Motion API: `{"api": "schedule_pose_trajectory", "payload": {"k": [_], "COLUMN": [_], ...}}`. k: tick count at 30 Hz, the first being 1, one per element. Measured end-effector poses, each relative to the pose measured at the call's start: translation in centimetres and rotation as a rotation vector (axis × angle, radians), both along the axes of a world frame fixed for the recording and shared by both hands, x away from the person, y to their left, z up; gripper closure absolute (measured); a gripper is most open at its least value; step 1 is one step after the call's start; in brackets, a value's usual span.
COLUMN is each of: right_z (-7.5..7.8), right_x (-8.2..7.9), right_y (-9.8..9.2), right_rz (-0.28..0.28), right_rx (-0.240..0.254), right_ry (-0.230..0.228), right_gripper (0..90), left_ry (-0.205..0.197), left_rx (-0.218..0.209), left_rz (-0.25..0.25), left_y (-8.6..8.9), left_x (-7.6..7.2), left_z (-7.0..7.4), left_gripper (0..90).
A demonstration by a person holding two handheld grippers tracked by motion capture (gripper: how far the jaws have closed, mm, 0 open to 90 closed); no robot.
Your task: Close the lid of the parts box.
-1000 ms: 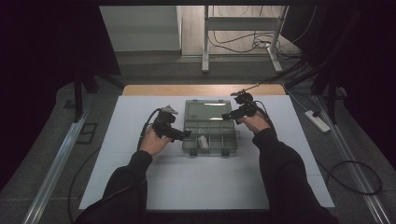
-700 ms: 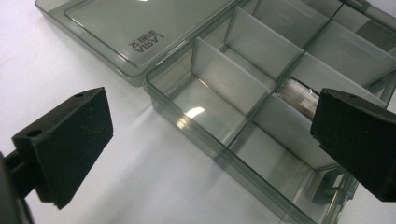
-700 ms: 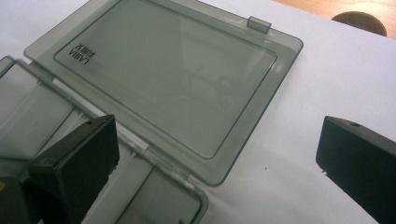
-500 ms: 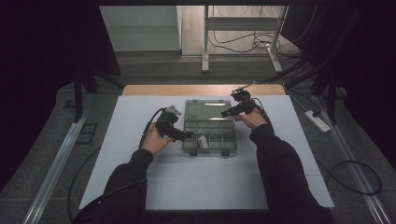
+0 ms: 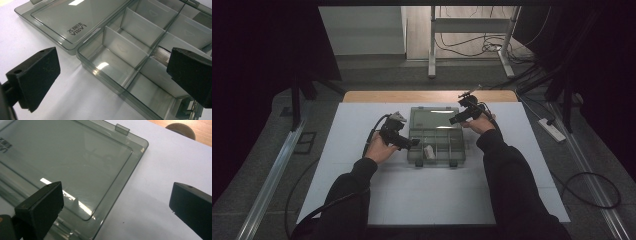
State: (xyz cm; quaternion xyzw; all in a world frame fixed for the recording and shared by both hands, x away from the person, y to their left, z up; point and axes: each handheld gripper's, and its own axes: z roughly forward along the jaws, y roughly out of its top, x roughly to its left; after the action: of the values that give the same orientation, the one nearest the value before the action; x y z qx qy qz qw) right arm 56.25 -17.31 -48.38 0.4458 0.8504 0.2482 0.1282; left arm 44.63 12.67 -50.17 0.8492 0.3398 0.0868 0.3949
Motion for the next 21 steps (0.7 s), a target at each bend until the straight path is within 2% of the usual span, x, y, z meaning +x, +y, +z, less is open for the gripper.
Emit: {"api": "schedule_pose_trajectory", "payload": {"k": [13,17,21], "right_z": [-0.82,-1.02,-0.90], "right_x": [0.49,0.53,0.56], "right_y": [0.11,0.21,0.23], "right_rz": [-0.012,-0.014,-0.017], "right_rx": [-0.038,-0.059,-0.046], "right_ry": [0.031,0.040,0.048], "right_gripper": [0.2,5.6,15.5], "left_ry": [0.006,0.011,0.012], "left_rx": [0.003,0.010,0.015], "left_rz": [-0.013,-0.019,-0.023], "left_y": [-0.08,-0.15,-0.21], "left_x": [-0.02,-0.02,-0.03], "left_z": [-0.22,-0.35,-0.38], "left_gripper": [0.0,0.0,0.0]}}
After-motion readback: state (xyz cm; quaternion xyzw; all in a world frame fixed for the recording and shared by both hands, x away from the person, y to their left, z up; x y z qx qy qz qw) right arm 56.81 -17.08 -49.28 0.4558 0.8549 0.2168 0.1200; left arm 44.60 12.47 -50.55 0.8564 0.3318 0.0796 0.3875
